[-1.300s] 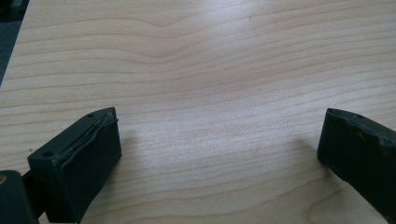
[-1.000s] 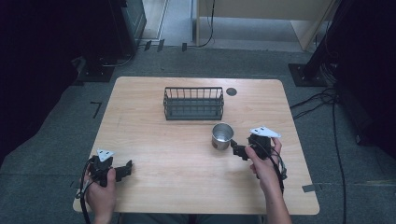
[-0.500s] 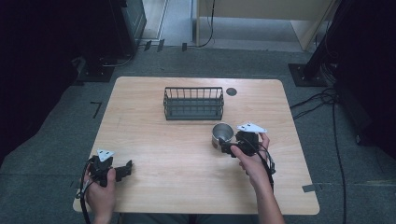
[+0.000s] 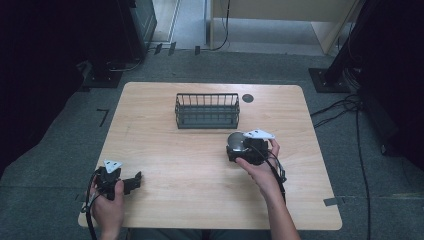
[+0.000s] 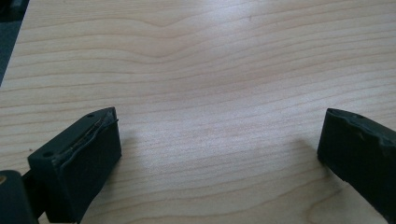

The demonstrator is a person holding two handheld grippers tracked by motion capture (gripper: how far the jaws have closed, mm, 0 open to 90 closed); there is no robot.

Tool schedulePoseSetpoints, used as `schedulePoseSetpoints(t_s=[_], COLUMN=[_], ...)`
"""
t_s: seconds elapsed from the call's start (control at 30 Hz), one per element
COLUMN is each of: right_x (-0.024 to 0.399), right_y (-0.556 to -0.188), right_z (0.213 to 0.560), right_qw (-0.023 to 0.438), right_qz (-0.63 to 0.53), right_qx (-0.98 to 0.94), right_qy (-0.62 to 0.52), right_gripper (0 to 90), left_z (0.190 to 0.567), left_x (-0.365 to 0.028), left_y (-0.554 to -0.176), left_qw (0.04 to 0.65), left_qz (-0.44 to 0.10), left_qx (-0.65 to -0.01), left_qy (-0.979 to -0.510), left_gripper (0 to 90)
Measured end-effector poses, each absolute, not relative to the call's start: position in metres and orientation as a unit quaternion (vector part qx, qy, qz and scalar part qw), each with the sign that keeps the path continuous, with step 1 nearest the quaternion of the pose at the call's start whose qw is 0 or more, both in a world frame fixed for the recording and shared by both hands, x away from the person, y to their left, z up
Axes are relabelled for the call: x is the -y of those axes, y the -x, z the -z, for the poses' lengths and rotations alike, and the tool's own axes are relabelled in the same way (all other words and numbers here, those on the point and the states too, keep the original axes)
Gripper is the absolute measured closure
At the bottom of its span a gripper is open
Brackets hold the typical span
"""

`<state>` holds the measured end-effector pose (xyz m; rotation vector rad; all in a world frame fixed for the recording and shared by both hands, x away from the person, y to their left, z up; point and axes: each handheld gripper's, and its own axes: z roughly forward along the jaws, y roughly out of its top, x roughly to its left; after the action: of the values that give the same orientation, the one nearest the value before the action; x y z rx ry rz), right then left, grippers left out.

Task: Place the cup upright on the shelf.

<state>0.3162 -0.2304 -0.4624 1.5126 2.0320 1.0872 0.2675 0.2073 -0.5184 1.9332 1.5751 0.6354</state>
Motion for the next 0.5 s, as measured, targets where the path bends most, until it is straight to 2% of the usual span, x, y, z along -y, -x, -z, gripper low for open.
schedulePoseSetpoints(t_s=[0.5], right_x=[0.216], right_y=[-0.329], right_z=[0.474], right_qw=[0.217], right_qz=[-0.347], right_qx=[-0.729], right_qy=[-0.549], right_gripper=[10.8], left_z=[0.518], left_x=[-0.207], left_y=[-0.268], left_qw=[0.280], left_qz=[-0.237], left_qx=[-0.588], left_qy=[-0.721], left_gripper=[0.0])
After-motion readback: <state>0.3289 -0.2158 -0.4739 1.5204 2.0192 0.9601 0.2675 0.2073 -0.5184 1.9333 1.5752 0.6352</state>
